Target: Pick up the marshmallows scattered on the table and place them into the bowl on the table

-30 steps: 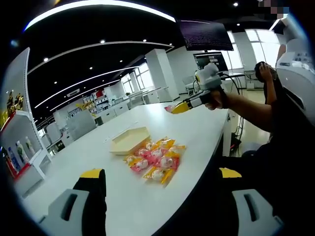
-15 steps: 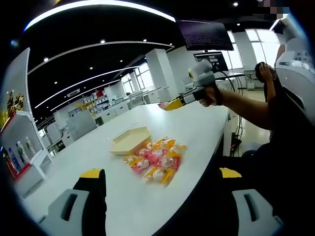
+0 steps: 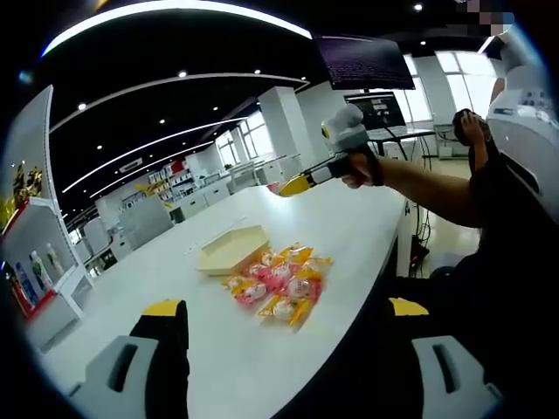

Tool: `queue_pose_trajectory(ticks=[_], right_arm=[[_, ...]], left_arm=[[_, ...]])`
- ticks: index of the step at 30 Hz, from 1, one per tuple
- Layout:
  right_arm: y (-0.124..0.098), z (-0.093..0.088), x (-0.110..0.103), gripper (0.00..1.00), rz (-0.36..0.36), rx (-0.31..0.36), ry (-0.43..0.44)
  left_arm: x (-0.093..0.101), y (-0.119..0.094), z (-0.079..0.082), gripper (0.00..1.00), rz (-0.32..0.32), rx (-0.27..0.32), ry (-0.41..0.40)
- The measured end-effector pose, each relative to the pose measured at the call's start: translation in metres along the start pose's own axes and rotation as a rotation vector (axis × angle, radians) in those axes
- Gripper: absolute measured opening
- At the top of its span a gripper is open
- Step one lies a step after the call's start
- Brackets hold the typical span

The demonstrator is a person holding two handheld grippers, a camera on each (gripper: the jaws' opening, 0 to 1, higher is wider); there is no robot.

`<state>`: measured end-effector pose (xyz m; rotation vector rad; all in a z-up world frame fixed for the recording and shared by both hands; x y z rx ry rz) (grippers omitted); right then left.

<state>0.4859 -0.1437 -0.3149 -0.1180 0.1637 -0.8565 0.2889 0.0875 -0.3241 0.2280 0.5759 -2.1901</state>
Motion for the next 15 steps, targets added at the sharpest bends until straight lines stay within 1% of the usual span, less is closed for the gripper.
queue_pose_trajectory(ticks=[15], right_arm=[[0.022, -0.004, 0.008, 0.18, -0.013, -0.018, 0.008]], left_arm=[[0.000, 0.000, 0.000, 0.91, -0.004, -0.001, 0.006]])
Point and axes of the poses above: the point that each gripper's makers call its tool centre point, and the gripper's own axes: y roughly forward along the fingers, x roughly to its right, z roughly out of its top, the point moved 5 cm from there along -y, roughly backward along the fingers, and after that the axes turned 4 degrees about y, right-handed, at the moved point
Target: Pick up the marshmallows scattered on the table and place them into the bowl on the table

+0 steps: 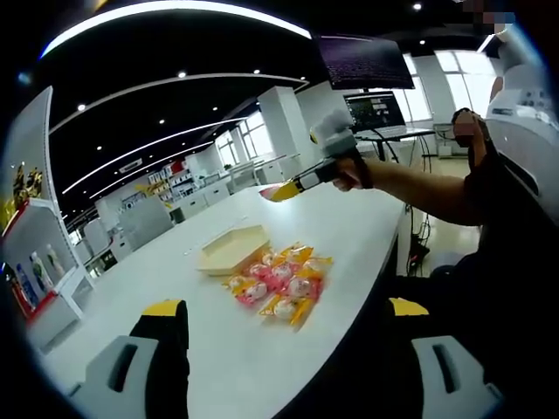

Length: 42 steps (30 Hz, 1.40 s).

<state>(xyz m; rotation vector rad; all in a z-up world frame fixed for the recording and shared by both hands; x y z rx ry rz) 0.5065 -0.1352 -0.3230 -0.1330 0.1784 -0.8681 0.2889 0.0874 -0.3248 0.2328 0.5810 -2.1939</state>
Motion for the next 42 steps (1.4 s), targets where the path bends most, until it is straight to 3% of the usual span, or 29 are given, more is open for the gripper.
queue_pose_trajectory(ticks=[15, 37, 39, 42], right_arm=[[0.029, -0.016, 0.020, 0.18, -0.043, -0.049, -0.020], [0.070, -0.023, 0.038, 0.17, -0.088, -0.090, -0.008], [0.072, -0.024, 0.039, 0.17, -0.091, -0.097, -0.004], [0.078, -0.027, 0.041, 0.17, -0.081, -0.113, 0.070]], left_arm=[[0.000, -0.002, -0.001, 0.90, 0.000, -0.003, 0.015], [-0.002, -0.003, -0.004, 0.91, 0.013, -0.006, 0.006], [-0.002, -0.003, -0.004, 0.91, 0.012, -0.006, 0.006], [-0.002, -0.004, -0.004, 0.91, 0.011, -0.006, 0.011]])
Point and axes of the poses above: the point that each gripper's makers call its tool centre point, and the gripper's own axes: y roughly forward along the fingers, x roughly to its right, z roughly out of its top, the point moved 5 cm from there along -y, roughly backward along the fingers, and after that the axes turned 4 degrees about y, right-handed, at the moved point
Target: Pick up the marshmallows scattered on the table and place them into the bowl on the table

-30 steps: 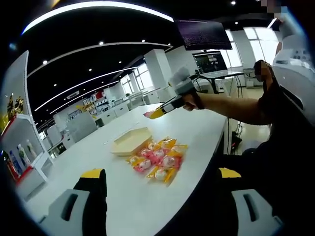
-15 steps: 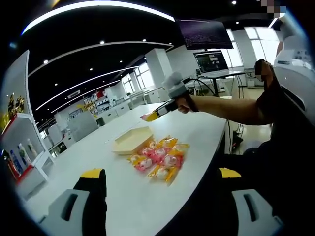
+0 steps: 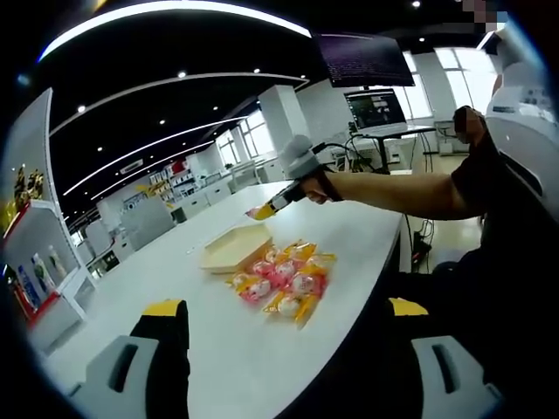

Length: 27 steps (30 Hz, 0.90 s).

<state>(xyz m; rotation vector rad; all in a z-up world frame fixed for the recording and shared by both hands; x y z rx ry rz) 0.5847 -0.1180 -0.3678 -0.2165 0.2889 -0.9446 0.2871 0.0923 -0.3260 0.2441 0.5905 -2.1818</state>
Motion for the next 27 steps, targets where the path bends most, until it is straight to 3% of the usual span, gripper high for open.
queue_pose_trajectory(ticks=[5, 8, 12, 16, 27], right_arm=[[0.007, -0.003, 0.002, 0.17, 0.006, -0.017, 0.027], [0.014, -0.007, 0.002, 0.17, -0.003, -0.036, 0.014], [0.024, -0.021, -0.001, 0.17, -0.036, -0.085, -0.077], [0.030, -0.027, -0.003, 0.17, -0.026, -0.095, -0.065], [0.030, -0.031, -0.016, 0.17, -0.019, -0.107, -0.081]], left_arm=[[-0.002, -0.001, 0.000, 0.91, 0.006, -0.002, -0.002], [-0.002, -0.001, -0.001, 0.91, 0.006, -0.005, -0.003], [-0.002, 0.000, 0.000, 0.91, 0.003, -0.003, -0.001], [-0.001, 0.001, -0.001, 0.91, 0.000, -0.004, -0.001], [-0.001, 0.002, -0.001, 0.90, 0.003, -0.002, 0.002]])
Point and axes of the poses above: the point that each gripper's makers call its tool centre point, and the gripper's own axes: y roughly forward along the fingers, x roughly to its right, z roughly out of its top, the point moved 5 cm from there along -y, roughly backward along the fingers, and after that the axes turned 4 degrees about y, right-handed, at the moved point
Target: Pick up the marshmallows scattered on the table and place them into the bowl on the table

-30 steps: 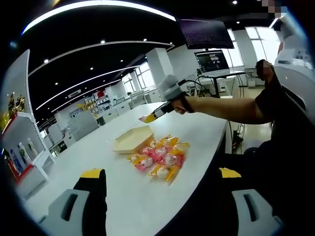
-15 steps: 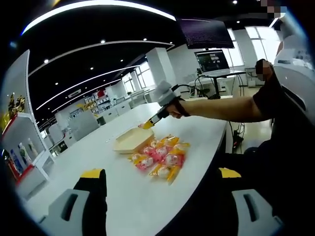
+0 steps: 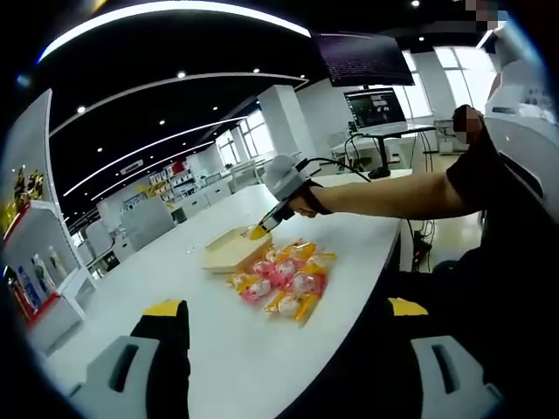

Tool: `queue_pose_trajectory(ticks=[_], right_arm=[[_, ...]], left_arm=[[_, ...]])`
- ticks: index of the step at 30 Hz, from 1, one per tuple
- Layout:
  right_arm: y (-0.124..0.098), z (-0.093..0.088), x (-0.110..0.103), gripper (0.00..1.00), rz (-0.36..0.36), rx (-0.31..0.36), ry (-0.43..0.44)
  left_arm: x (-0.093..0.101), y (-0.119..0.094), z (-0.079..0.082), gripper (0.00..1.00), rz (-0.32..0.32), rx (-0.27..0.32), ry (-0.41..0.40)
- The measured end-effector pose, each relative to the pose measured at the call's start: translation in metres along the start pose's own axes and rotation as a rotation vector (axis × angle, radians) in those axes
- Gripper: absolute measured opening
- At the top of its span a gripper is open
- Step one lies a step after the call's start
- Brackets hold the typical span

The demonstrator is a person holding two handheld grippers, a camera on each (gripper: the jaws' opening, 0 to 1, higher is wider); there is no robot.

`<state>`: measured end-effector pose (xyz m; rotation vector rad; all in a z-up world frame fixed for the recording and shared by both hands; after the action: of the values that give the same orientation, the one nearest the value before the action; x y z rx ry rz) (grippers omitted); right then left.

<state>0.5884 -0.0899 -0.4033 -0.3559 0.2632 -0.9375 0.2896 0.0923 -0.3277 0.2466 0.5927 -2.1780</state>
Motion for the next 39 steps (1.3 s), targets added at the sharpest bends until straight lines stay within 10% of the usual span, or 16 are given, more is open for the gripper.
queue_pose_trajectory(ticks=[39], right_arm=[[0.021, 0.002, 0.002, 0.18, -0.019, -0.084, -0.100]], left_arm=[[-0.003, -0.003, 0.002, 0.91, 0.018, 0.019, -0.013]])
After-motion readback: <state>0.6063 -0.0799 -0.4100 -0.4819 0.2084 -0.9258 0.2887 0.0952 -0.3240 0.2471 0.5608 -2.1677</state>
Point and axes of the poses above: the point that each gripper's makers call its tool centre point, and the gripper's own axes: y roughly forward along the fingers, x roughly to its right, z roughly out of its top, the point moved 5 cm from there along -y, roughly backward along the fingers, and after that the axes turned 4 degrees about y, right-handed, at the moved point
